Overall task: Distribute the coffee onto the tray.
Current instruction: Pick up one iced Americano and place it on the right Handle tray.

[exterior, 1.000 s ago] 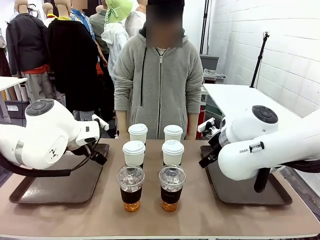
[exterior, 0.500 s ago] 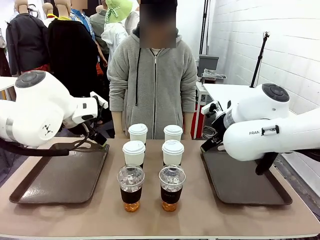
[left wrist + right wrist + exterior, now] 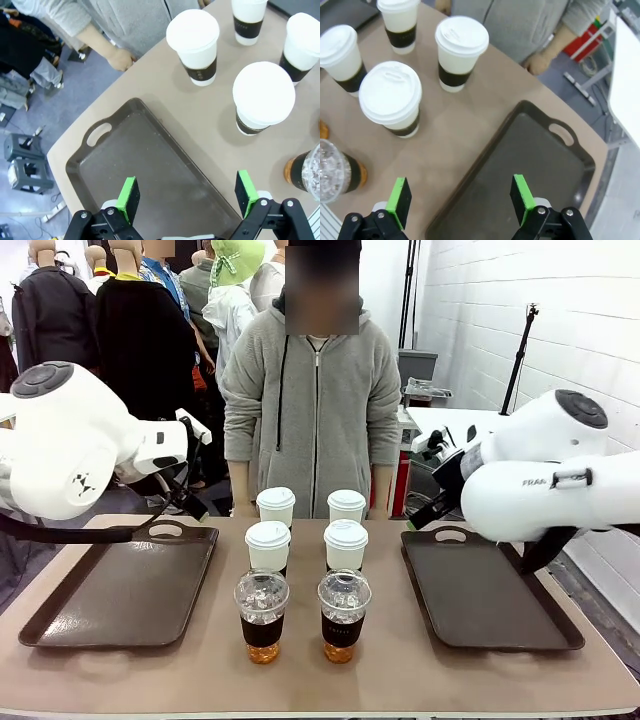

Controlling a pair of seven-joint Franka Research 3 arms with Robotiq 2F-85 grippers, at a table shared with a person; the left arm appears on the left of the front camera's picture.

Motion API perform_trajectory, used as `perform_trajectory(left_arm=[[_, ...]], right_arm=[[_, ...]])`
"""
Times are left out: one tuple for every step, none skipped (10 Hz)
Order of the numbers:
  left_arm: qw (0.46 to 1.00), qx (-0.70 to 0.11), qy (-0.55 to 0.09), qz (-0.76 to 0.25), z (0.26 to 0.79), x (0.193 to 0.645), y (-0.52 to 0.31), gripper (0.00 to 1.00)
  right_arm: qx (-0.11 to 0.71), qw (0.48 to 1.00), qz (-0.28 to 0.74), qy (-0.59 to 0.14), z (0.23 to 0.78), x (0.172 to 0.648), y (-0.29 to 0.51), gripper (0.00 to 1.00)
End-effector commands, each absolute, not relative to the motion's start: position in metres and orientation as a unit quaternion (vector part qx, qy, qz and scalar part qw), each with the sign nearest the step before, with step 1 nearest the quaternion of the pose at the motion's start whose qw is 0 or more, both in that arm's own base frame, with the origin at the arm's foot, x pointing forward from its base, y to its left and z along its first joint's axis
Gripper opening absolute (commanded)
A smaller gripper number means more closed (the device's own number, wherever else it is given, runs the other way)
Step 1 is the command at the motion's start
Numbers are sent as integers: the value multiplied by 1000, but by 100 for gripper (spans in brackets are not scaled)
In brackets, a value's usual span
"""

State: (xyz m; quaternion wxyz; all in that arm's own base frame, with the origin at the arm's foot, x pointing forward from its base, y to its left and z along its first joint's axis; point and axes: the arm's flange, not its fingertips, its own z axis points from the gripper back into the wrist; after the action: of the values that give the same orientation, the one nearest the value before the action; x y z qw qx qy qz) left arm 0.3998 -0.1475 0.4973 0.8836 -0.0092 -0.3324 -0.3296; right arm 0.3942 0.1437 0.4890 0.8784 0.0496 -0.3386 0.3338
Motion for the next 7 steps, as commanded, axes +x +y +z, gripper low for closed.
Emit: perform_trajectory(left_arm=[[859,-61,-351,-369,502,394,-124,100],[850,-90,-355,-378,505,391,-116,100],[835,-121,-366,-394,509,387,-107,100],[823,-148,-376,-399,512,385,-97,100],[812,-168,-385,-404,514,382,-90,100],[802,-180,-393,-413,515,380,-83,100],[782,-205,-404,-428,515,380,-75,100]], right_arm=[[116,858,362,-345,491,386,121,100],[138,850,368,-352,494,384,114,100],[160,838,377,-360,496,382,106,100],[172,831,382,-365,496,384,99,100],[186,824,386,-369,496,383,94,100],[204,813,395,-375,495,383,88,100],[219,806,396,-382,496,384,83,100]])
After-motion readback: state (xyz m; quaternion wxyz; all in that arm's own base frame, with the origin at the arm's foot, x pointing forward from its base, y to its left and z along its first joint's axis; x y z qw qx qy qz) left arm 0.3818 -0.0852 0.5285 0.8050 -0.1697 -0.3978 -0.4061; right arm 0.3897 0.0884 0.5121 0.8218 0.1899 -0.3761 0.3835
